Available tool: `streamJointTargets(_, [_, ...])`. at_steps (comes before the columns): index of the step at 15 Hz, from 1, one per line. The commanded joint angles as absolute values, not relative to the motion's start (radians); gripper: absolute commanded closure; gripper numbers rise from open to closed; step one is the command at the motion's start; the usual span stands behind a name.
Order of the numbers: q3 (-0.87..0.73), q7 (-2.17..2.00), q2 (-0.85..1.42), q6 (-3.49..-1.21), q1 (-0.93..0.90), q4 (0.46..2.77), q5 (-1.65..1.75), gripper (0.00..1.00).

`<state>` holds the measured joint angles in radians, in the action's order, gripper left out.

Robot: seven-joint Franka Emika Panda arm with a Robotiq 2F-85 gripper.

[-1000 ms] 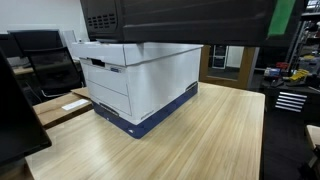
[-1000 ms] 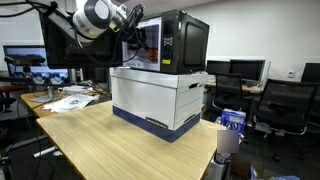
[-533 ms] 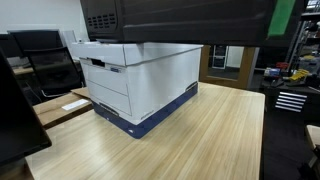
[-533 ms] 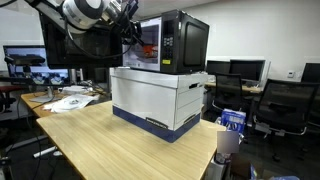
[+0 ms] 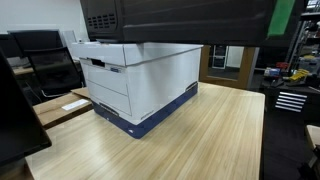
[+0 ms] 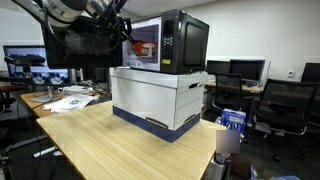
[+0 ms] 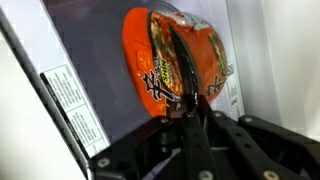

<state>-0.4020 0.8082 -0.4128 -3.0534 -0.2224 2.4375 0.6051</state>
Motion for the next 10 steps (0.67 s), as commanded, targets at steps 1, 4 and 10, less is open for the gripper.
streamJointTargets(1, [-0.361,0.807,-0.522,-3.008,-0.193,2.512,0.644,0.95])
streamJointTargets(4, [-0.292,0.841,-0.578,-2.987,-0.136,2.563,0.602,0.95])
streamJointTargets(10, [-0.188,0.818,-0.698,-2.917,-0.048,2.645,0.609,0.95])
